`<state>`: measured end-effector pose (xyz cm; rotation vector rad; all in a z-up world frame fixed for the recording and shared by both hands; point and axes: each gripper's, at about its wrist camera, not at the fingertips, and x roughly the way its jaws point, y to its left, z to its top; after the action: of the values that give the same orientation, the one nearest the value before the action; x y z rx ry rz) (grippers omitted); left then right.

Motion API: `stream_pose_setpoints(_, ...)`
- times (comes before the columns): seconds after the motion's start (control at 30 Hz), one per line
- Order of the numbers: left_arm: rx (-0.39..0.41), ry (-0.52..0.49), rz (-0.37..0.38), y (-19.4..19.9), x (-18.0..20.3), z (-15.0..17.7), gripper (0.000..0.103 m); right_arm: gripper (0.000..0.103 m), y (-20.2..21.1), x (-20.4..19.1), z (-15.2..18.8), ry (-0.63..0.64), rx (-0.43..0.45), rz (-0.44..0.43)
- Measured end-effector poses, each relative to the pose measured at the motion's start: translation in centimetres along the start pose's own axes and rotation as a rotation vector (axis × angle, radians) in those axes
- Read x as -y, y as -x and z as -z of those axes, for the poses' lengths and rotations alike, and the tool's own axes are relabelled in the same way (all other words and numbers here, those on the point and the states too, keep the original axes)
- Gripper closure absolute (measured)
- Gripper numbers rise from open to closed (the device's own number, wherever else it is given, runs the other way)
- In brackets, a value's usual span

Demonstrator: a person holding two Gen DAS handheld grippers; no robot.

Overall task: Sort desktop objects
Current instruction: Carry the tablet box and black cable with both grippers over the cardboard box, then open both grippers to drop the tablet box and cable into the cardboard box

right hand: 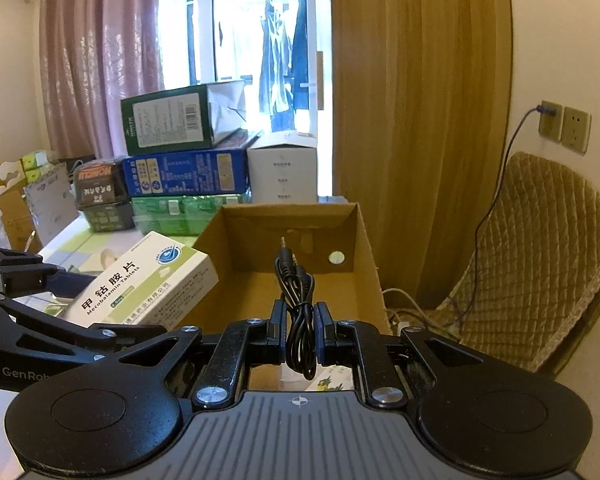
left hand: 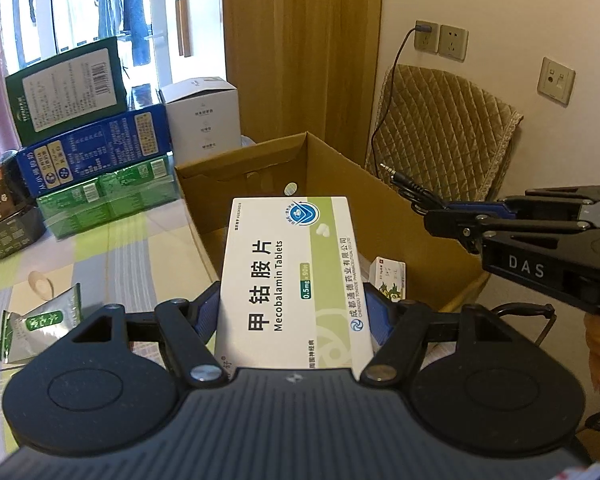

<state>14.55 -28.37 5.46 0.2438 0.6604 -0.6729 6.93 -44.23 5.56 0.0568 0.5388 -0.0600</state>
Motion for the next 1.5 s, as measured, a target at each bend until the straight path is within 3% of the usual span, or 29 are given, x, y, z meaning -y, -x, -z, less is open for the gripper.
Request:
stream_pose_setpoints(0.4,-0.013,-0.025,0.022,-3.9,0.5,-0.2,0.035,0.093,-3.0,2.0,0.3,-0.036,-0.036,0.005)
stream_pose_setpoints(0.47,-0.006,-0.032,0.001,-4.2,0.5,-0.3,0.029,0.093,-3.3,2.2,0.5,-0.043,-0.042,0.006)
stream_pose_setpoints(0.9,0.043,0.05,-0.046,-1.0,-3.0,1.3,0.029,0.093,-4.0,1.1,0.2,-0.048,-0.051,-0.037)
stream_pose_setpoints(0.97,0.042,0.062,-0.055,-0.5,-3.6,1.8,0.029,0.089,-4.0,1.1,0.0,-0.072,-0.033,-0.064)
stream_pose_setpoints(1.03,0.041,0.072,-0.061,0.0,-4.1,2.3,0.029,0.065,-3.7,1.1,-0.2,-0.085,-0.018,-0.05)
stream_pose_setpoints(1.07,0.04,0.078,-0.064,0.2,-4.4,2.5,0.029,0.061,-3.4,1.1,-0.2,-0.093,-0.007,-0.05)
stream_pose_setpoints(1.5,0.018,0.138,-0.103,4.6,-6.4,6.7,0.024,0.05,1.4,-0.9,1.8,-0.135,-0.009,-0.04)
